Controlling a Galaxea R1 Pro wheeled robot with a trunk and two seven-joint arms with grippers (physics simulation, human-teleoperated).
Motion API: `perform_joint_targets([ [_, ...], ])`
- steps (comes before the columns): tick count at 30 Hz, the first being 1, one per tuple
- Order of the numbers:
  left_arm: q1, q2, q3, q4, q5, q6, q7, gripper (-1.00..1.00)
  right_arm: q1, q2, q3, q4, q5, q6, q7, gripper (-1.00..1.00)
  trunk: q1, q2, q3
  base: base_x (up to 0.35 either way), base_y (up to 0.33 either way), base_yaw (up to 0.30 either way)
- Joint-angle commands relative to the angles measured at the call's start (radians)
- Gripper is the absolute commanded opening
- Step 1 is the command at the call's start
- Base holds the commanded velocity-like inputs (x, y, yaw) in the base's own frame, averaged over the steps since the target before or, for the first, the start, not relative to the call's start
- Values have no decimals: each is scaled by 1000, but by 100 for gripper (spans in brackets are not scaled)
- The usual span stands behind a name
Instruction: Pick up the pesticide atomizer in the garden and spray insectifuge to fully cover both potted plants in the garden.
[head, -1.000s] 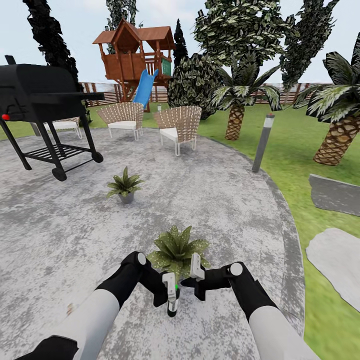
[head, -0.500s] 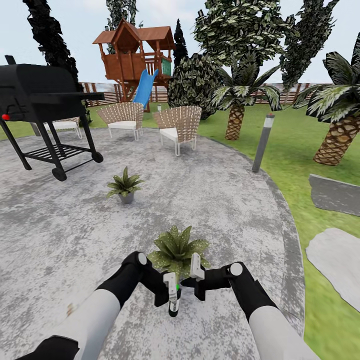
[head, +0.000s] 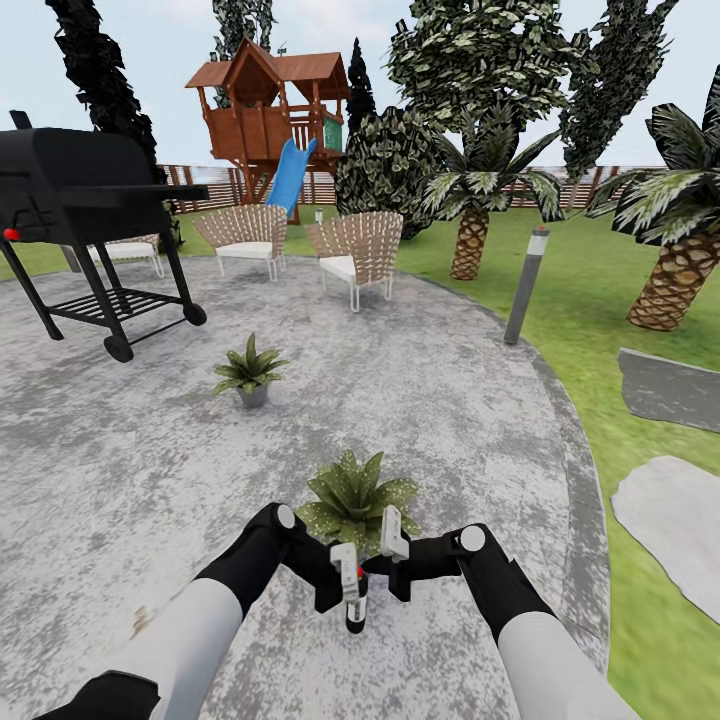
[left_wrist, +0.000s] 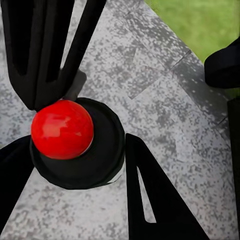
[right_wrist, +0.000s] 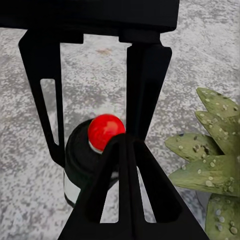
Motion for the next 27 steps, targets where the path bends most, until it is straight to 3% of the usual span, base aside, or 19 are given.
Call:
perform_joint_targets([
  [1, 0, 1, 0, -1, -2, 6, -4, -100, -1, 2, -7, -1, 9, -6, 4, -100, 0, 0, -1, 0, 0, 0],
  [7, -1, 17, -7, 51, -17, 6, 60, -100, -1, 2, -7, -1, 9, -6, 4, -100, 0, 0, -1, 0, 0, 0],
  [12, -2, 72, -8, 69, -75, 8, 74, -100, -1, 2, -7, 1, 9, -6, 4, -100, 0, 0, -1, 0, 0, 0],
  [20, -1, 143, -7, 75, -85, 9, 74, -100, -1, 2, -7, 9, 11, -8, 4, -100, 0, 0, -1, 0, 0, 0],
  [21, 0, 147, -7, 81, -86, 9, 74, -100, -1, 2, -7, 9, 11, -8, 4, 100, 0, 0, -1, 0, 0, 0],
  [27, 4, 212, 1, 90, -75, 5, 88, -100, 0, -4, -9, 9, 10, -9, -3, 100, 0, 0, -1, 0, 0, 0],
])
